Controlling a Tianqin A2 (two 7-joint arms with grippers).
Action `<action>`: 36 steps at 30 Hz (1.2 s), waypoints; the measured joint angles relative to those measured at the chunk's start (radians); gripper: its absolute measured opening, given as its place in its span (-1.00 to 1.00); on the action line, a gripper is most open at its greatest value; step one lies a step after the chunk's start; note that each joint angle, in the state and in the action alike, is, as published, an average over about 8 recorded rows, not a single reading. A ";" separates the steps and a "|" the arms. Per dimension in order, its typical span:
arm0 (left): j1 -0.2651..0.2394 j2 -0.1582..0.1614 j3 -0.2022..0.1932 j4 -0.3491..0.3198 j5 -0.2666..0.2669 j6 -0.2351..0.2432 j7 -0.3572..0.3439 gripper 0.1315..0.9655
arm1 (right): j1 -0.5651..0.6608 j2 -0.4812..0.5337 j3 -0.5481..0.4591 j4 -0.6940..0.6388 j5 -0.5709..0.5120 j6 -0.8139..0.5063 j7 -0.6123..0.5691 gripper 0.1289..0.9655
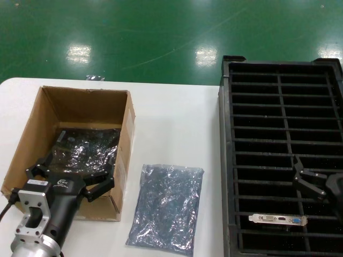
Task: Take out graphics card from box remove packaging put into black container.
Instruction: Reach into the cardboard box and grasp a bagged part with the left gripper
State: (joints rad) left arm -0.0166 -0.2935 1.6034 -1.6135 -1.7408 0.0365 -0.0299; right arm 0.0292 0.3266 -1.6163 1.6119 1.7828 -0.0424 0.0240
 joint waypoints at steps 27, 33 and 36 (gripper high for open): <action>-0.259 -0.308 0.015 0.098 0.183 0.236 0.127 1.00 | 0.000 0.000 0.000 0.000 0.000 0.000 0.000 1.00; -0.481 -0.428 0.169 0.264 0.333 0.477 0.152 1.00 | 0.000 0.000 0.000 0.000 0.000 0.000 0.000 1.00; -0.595 -0.432 0.261 0.371 0.417 0.587 0.181 1.00 | 0.000 0.000 0.000 0.000 0.000 0.000 0.000 1.00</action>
State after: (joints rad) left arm -0.6120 -0.7259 1.8644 -1.2422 -1.3238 0.6238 0.1507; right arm 0.0292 0.3267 -1.6163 1.6119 1.7827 -0.0424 0.0241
